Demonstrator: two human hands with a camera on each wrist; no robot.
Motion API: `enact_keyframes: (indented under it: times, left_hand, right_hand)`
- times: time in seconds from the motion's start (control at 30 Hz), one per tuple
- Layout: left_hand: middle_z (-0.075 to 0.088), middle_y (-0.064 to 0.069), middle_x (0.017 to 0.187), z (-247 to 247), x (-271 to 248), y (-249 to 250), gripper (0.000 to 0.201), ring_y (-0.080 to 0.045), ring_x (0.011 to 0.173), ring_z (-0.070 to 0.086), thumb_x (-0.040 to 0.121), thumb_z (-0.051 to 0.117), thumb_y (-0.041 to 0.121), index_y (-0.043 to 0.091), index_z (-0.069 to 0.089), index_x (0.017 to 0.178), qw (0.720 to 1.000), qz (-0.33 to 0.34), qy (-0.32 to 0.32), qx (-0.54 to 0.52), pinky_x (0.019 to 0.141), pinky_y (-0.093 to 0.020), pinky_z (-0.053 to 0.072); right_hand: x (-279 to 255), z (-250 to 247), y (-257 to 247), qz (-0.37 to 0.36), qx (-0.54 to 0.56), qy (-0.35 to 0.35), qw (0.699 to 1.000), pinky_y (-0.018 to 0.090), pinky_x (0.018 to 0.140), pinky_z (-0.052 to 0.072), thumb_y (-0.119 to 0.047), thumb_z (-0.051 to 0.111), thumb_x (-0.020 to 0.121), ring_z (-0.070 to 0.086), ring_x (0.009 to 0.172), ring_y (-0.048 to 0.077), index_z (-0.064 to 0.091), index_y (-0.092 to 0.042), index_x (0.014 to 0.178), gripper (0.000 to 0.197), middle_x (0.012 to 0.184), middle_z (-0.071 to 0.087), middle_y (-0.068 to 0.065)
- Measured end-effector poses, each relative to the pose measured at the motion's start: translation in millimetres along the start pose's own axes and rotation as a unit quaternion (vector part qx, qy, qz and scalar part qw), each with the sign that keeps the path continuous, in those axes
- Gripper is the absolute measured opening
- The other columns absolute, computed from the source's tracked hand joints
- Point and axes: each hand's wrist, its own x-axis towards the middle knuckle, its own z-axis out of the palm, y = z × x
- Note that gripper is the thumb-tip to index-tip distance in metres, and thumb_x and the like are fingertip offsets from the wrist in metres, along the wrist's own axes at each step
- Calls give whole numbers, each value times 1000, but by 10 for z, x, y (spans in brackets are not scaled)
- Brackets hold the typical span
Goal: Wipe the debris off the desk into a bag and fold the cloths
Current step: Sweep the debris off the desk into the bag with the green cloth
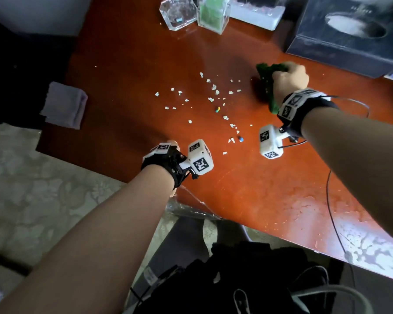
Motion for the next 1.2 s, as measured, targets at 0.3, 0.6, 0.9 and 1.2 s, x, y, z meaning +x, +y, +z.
enact_keyframes:
  times: [0.3, 0.6, 0.9, 1.2]
  left_hand:
    - [49, -7, 146, 208, 546, -140, 68, -30, 128, 52, 81, 48, 41, 16, 44, 145, 967, -82, -29, -238, 105, -48, 46]
    - [52, -9, 141, -61, 86, -4, 47, -33, 129, 51, 102, 38, 27, 24, 40, 148, 969, -85, -29, -230, 99, -41, 49]
    - [52, -10, 142, 81, 410, -118, 50, -33, 130, 49, 97, 38, 38, 34, 40, 147, 974, -101, -44, -199, 110, -53, 38]
    - [56, -13, 139, -142, 48, -46, 59, -33, 127, 53, 102, 19, 49, 16, 53, 139, 982, -129, -43, -134, 110, -51, 36]
  right_hand:
    - [45, 445, -59, -30, -42, -60, 997, 25, 84, 47, -17, 51, 85, 62, 104, 26, 67, -20, 115, 34, 112, 69, 8]
    - [-367, 816, -84, -96, -68, -202, 972, 27, 65, 52, -11, 50, 87, 62, 75, 17, 70, -26, 107, 32, 92, 69, 3]
    - [-480, 751, -93, -58, -19, -248, 967, 22, 64, 56, -4, 54, 90, 65, 79, 19, 70, -16, 106, 25, 101, 69, 8]
    - [-92, 762, -653, -85, -5, -108, 990, 16, 55, 48, -9, 52, 84, 61, 79, 20, 71, -19, 104, 30, 91, 63, 0]
